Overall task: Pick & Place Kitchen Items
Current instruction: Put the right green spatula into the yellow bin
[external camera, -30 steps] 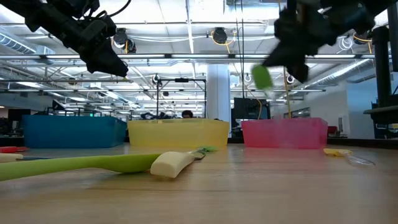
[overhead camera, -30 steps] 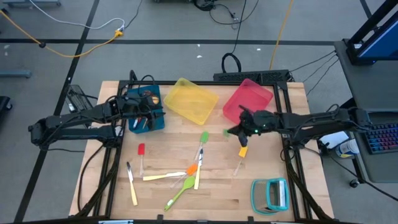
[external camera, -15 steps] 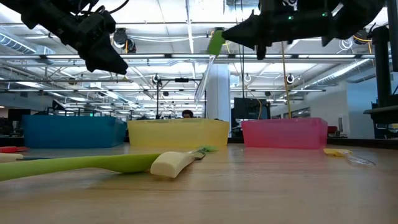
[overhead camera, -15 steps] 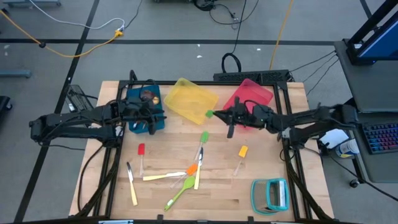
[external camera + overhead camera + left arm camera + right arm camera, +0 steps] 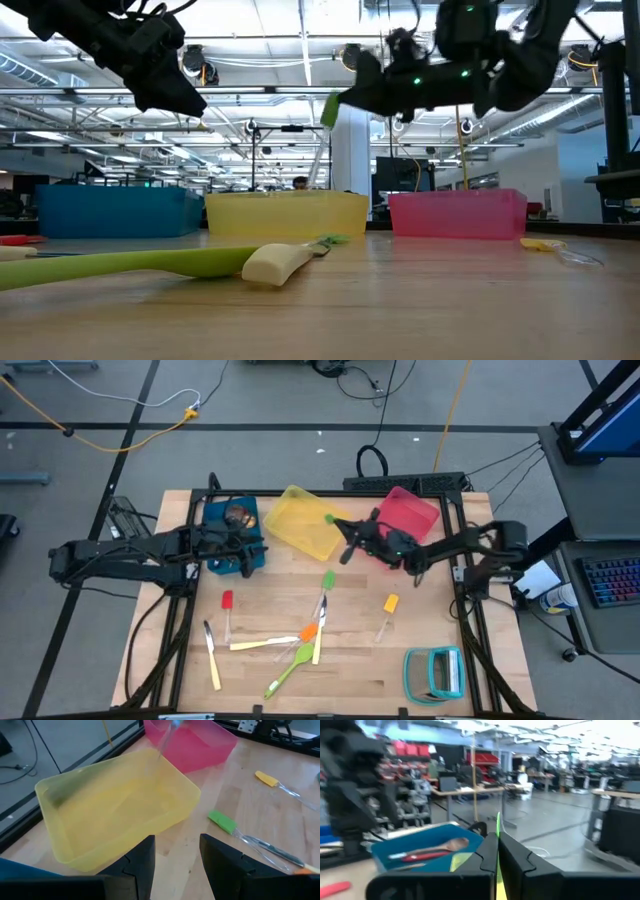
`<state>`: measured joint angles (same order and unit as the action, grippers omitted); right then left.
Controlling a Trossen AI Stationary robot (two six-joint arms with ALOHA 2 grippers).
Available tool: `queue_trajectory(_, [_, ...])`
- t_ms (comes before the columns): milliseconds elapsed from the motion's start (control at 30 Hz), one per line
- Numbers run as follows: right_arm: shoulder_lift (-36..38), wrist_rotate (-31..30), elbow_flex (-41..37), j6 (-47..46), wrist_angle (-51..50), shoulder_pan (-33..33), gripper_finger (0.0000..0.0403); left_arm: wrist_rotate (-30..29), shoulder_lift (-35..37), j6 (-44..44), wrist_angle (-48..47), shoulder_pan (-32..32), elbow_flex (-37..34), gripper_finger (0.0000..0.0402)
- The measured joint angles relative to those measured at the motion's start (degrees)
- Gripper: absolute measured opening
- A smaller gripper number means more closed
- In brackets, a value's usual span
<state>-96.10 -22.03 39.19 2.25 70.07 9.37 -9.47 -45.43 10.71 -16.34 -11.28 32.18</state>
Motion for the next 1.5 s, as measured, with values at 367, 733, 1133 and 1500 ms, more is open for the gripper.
queue_trajectory(367, [-16.8, -0.7, 16.1, -0.5, -0.1, 3.3, 0.0, -1.1, 0.0, -0.1, -0.1, 0.2, 0.0, 0.0159])
queue_trajectory(733, [-26.2, -0.4, 28.2, -8.7, -15.4, 6.4, 0.0005, -1.1, 0.0, -0.2, -1.6, 0.2, 0.0, 0.0159])
queue_trajectory(1133, [-26.5, -0.4, 28.1, -11.4, -24.9, 6.4, 0.0008, -1.1, 0.0, -1.1, -1.9, 0.6, 0.0, 0.0159])
queue_trajectory(1500, [-25.7, -0.2, 28.0, -16.8, -32.9, 6.3, 0.0012, -1.1, 0.0, -1.6, -1.9, 0.6, 0.0, 0.0159])
